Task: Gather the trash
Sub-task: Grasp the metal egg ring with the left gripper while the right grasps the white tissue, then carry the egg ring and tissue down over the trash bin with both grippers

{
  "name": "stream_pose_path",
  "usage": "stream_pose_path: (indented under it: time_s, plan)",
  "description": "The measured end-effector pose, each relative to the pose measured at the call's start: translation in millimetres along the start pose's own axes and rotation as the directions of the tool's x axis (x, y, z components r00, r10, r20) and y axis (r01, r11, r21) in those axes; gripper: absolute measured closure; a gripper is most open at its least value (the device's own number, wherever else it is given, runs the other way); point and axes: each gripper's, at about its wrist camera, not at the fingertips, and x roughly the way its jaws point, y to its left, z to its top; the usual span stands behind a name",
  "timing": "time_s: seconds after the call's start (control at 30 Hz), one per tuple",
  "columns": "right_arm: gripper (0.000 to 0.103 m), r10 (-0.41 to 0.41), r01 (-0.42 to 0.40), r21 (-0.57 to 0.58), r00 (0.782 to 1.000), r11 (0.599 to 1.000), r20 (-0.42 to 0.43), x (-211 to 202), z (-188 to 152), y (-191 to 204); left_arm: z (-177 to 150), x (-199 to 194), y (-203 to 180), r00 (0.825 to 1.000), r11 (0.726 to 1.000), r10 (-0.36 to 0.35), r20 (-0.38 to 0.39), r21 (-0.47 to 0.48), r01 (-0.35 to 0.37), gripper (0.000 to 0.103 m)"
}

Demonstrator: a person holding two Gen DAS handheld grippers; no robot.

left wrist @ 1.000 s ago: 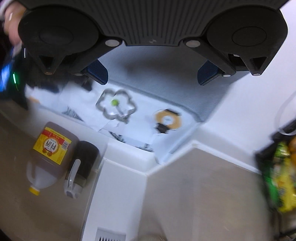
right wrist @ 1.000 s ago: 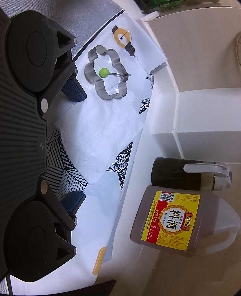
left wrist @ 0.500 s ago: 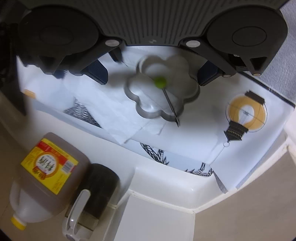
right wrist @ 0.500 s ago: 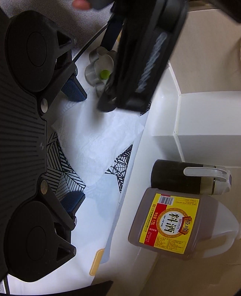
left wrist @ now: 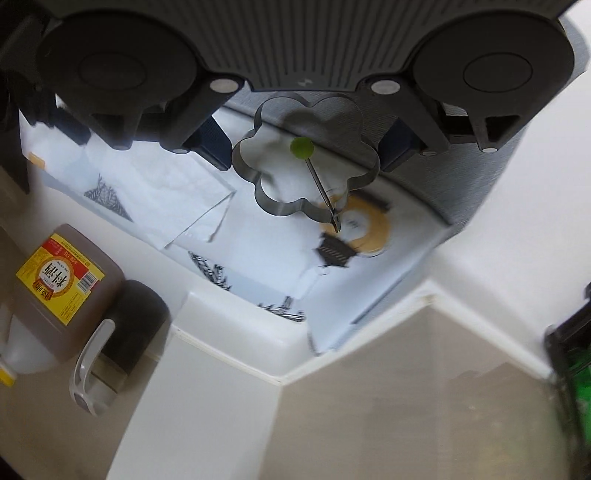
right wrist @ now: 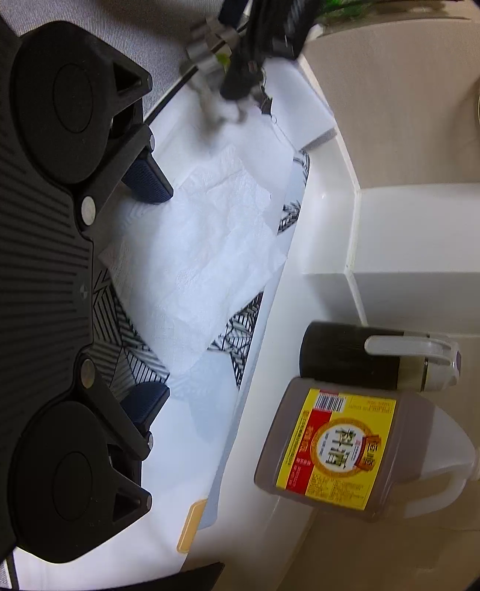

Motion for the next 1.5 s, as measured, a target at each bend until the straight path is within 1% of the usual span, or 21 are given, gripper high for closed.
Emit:
stream_pose_path:
  time_s: [0.1,0.23,0.27,0.3,0.33,0.37,0.4,0.43,0.47,0.53,0.6,0.73,0.87,0.93,1.03,1.13,1.27,1.37,1.5]
  plan:
    - [0.000,0.017,-0.017,-0.028,1.000,0.999,-0.006,1,0,5,-7,-11,8,1.000,1.000,0.011,0.008,0.004,-0.011,0.014]
    - [0.000,0.022,-0.022,-0.018,1.000,1.000,-0.005,1,0,3,-16,-21,12,1.000,1.000,0.011,0.021,0.009,-0.011,0.014]
    - [0.002,0.018,-0.018,-0.017,1.000,1.000,0.000,0,0,2,-18,-25,12,1.000,1.000,0.008,0.024,0.013,-0.008,0.014]
    - [0.011,0.013,-0.013,-0.011,1.000,1.000,0.014,-2,0,1,-21,-28,13,1.000,1.000,0.003,0.028,0.017,-0.004,0.014]
    - [0.031,0.004,-0.004,-0.002,0.999,1.000,0.032,-5,0,0,-23,-32,13,1.000,1.000,0.000,0.031,0.022,-0.001,0.014]
    - [0.043,-0.003,0.002,0.011,0.999,1.000,0.048,-7,0,-3,-26,-36,13,0.999,1.000,-0.004,0.034,0.025,0.003,0.014]
    - [0.070,0.000,-0.002,0.029,0.998,1.000,0.058,-9,0,-6,-29,-41,13,0.999,1.000,-0.010,0.037,0.029,0.009,0.014]
    - [0.095,0.009,-0.012,0.053,0.998,0.999,0.062,-10,0,-10,-32,-45,13,0.999,0.999,-0.016,0.040,0.033,0.014,0.014]
    - [0.100,0.026,-0.031,0.083,0.998,0.996,0.064,-10,-1,-16,-36,-50,13,0.999,0.999,-0.021,0.045,0.037,0.019,0.014]
    - [0.101,0.056,-0.068,0.153,0.995,0.986,0.081,-11,-2,-26,-44,-61,12,0.998,0.999,-0.029,0.053,0.045,0.027,0.014]
    - [0.101,0.054,-0.072,0.180,0.993,0.981,0.103,-14,-3,-31,-54,-73,13,0.997,0.998,-0.039,0.066,0.058,0.035,0.014]
    - [0.101,0.047,-0.082,0.177,0.980,0.981,0.193,-28,-1,-31,-78,-103,20,0.995,0.998,-0.043,0.093,0.058,0.038,0.014]
    - [0.101,0.082,-0.133,0.169,0.956,0.977,0.281,-53,1,-27,-111,-139,39,0.994,0.999,-0.040,0.106,0.027,0.038,0.014]
    - [0.101,0.107,-0.163,0.162,0.945,0.973,0.310,-71,-2,-25,-130,-157,50,0.993,1.000,-0.022,0.117,0.011,0.021,0.014]
    - [0.101,0.132,-0.194,0.162,0.934,0.968,0.332,-104,-15,-20,-159,-184,69,0.989,1.000,0.019,0.146,0.000,-0.019,0.014]
    - [0.101,0.169,-0.229,0.148,0.925,0.962,0.340,-143,-33,-9,-185,-201,84,0.986,0.999,0.052,0.160,-0.005,-0.052,0.014]
    - [0.101,0.220,-0.264,0.091,0.916,0.960,0.335,-194,-64,3,-220,-219,98,0.985,0.999,0.052,0.163,-0.019,-0.050,0.014]
    - [0.101,0.246,-0.272,0.036,0.914,0.962,0.323,-228,-89,12,-247,-231,102,0.982,0.998,0.063,0.177,-0.009,-0.062,0.014]
    - [0.101,0.276,-0.281,-0.022,0.921,0.960,0.274,-264,-126,30,-283,-240,107,0.984,0.997,0.073,0.162,-0.006,-0.073,0.014]
